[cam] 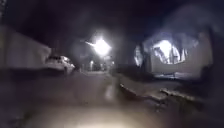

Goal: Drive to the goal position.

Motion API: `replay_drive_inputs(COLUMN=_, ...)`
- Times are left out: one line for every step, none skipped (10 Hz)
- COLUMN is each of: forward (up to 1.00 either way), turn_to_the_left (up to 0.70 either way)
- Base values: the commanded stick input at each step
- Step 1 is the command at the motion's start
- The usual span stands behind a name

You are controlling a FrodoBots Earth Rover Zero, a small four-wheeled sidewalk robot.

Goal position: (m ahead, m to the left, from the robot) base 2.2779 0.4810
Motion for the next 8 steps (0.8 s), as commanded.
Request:
replay_drive_inputs(forward=0.50, turn_to_the_left=0.00)
replay_drive_inputs(forward=0.50, turn_to_the_left=0.00)
replay_drive_inputs(forward=0.50, turn_to_the_left=0.00)
replay_drive_inputs(forward=0.50, turn_to_the_left=0.00)
replay_drive_inputs(forward=0.50, turn_to_the_left=0.00)
replay_drive_inputs(forward=0.50, turn_to_the_left=0.00)
replay_drive_inputs(forward=0.50, turn_to_the_left=0.00)
replay_drive_inputs(forward=0.50, turn_to_the_left=0.00)
